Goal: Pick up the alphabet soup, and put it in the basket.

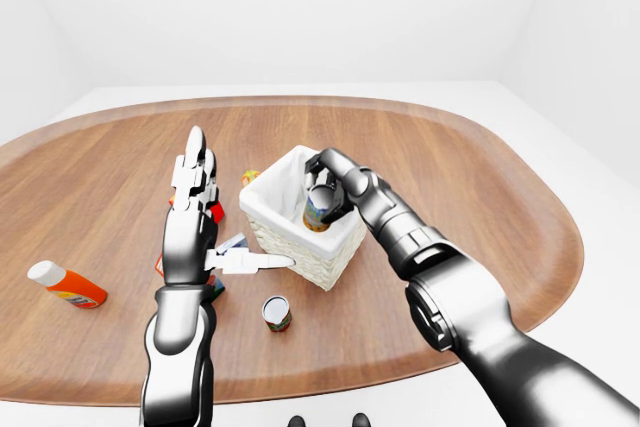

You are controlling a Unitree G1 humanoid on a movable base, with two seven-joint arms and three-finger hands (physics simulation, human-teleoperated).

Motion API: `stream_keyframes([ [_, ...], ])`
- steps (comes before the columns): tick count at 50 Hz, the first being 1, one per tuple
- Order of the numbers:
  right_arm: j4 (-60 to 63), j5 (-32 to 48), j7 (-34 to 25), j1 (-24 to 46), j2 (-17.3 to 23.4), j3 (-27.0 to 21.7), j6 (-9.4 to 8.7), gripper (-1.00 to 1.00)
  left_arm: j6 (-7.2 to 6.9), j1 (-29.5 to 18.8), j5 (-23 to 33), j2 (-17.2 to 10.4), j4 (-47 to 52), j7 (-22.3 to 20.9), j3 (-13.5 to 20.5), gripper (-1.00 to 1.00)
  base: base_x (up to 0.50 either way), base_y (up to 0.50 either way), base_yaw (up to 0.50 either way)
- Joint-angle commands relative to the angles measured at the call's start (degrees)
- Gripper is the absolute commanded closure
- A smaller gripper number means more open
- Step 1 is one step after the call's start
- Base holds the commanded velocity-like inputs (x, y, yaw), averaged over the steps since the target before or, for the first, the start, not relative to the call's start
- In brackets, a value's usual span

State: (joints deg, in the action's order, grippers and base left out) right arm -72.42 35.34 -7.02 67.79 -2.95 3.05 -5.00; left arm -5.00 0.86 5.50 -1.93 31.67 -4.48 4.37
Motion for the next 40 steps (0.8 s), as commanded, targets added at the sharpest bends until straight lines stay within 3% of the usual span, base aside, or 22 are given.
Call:
stream_keyframes([
  [1, -0.5, -1.4, 1.0, 1.8, 0.1, -1.2, 0.00, 1.00, 0.00, 0.1, -0.1, 0.0, -0.4, -0.1, 0.2, -1.00, 0.00, 0.00, 0.00],
  [6, -0.7, -1.2, 1.2, 2.0, 0.3, -1.4, 0.00, 1.00, 0.00, 0.2, -0.2, -0.1, -0.7, -0.1, 0.3, -1.00, 0.00, 0.00, 0.00],
  [7, -0.7, -1.2, 1.1, 2.0, 0.3, -1.4, 0.00, 0.90, 0.00, 0.2, -0.2, -0.1, -0.6, -0.1, 0.4, -1.00, 0.00, 0.00, 0.00],
  [8, -0.7, -1.2, 0.8, 1.9, 0.4, -1.4, 0.00, -0.11, 0.00, 0.1, -0.1, 0.0, -0.4, -0.1, 0.3, -1.00, 0.00, 0.00, 0.00],
  [9, -0.7, -1.2, 0.8, 2.0, 0.4, -1.4, 0.00, -0.89, 0.00, 0.1, -0.1, 0.0, -0.4, 0.0, 0.2, -1.00, 0.00, 0.00, 0.00],
  [10, -0.7, -1.3, 0.5, 2.1, 0.4, -1.5, 0.00, -1.00, 0.00, 0.0, 0.0, 0.0, -0.5, 0.0, 0.1, -1.00, 0.00, 0.00, 0.00],
  [40, 0.4, -2.0, -0.1, 4.0, 0.5, -1.7, 0.00, -1.00, 0.00, 0.3, 0.2, 0.1, -1.6, 0.2, -0.4, -1.00, 0.00, 0.00, 0.00],
])
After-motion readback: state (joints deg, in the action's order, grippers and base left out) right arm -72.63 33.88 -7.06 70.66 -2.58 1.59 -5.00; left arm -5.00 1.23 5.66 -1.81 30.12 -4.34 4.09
